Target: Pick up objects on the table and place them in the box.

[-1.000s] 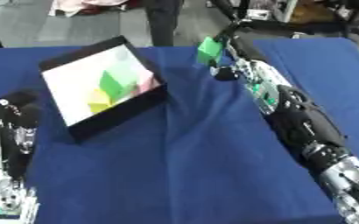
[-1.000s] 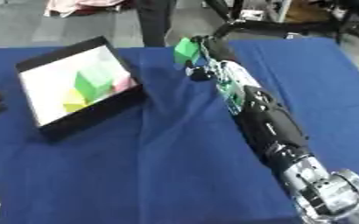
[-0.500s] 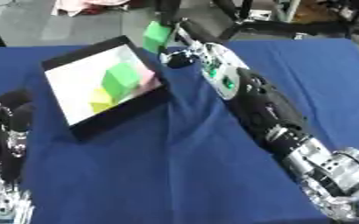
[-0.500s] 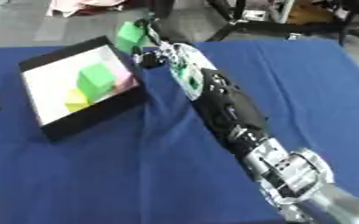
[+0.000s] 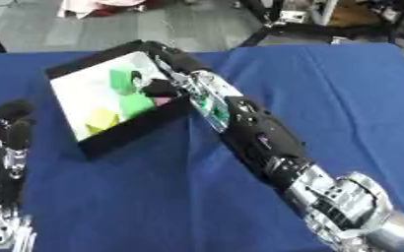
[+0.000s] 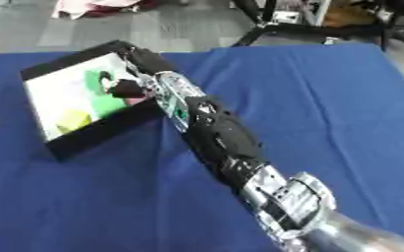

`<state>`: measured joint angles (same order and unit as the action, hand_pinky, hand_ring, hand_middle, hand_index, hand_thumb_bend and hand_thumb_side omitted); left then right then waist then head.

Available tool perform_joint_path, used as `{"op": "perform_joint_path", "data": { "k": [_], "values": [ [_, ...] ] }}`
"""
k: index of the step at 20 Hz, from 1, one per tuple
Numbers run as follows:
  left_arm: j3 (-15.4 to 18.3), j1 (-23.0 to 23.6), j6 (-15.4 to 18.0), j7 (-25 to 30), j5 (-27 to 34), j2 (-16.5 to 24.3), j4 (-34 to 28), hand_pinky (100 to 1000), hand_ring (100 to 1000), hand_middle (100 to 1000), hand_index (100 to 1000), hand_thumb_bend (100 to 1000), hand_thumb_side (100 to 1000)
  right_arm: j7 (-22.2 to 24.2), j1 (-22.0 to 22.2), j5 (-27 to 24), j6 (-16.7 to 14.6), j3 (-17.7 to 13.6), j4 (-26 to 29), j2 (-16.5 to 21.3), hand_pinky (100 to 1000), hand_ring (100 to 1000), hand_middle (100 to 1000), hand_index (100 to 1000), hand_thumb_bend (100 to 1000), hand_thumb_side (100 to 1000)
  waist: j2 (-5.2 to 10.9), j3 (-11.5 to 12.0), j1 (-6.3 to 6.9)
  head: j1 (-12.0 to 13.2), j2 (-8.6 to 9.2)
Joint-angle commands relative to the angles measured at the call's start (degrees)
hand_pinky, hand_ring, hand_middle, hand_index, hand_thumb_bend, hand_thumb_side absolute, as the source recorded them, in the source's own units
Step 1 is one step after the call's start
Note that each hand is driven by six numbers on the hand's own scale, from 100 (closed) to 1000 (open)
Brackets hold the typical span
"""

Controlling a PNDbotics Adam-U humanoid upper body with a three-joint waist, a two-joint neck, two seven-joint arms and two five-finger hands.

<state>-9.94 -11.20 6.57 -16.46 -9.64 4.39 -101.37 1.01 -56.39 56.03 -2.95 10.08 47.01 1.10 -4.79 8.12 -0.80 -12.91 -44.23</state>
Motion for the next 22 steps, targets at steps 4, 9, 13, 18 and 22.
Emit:
{"op": "perform_joint_path", "data": {
  "k": [4,9,13,18,22],
  "values": [
    [1.14,0.13,-0.13,-0.99,-0.29,1.02,-0.55,742,735,601,690,824,779,-3.71,2.56,-13.40,-0.89,0.83,14.78,7.83,850,779,936,964,100,437,1.02,-2.45,-0.35,3.39,0.11],
    [1.91,1.51,-0.24,-2.14,-0.77,2.31,-0.17,741,734,600,689,823,777,-1.23,16.56,-32.18,-0.84,1.62,38.35,18.66,820,746,909,951,100,421,1.58,-5.27,-1.79,6.71,0.11],
    [2.10,2.40,-0.32,-2.58,-0.93,2.94,0.22,740,734,599,689,819,774,0.99,29.78,-39.58,-1.35,-1.00,51.67,22.05,801,724,894,947,100,445,1.91,-7.25,-2.55,9.17,0.11],
    [2.26,2.67,-0.63,-3.02,-1.17,3.11,0.51,738,733,596,689,814,771,-0.22,43.13,-42.60,-2.79,-4.85,57.59,19.49,762,693,876,936,100,504,2.35,-8.69,-2.48,11.49,0.11],
    [2.52,2.74,-1.59,-4.10,-0.94,3.17,0.88,732,727,590,686,804,763,-2.35,50.57,-44.27,-3.96,-7.03,58.26,15.51,744,678,867,933,100,531,2.62,-10.08,-1.99,13.43,0.11]
  ]
}}
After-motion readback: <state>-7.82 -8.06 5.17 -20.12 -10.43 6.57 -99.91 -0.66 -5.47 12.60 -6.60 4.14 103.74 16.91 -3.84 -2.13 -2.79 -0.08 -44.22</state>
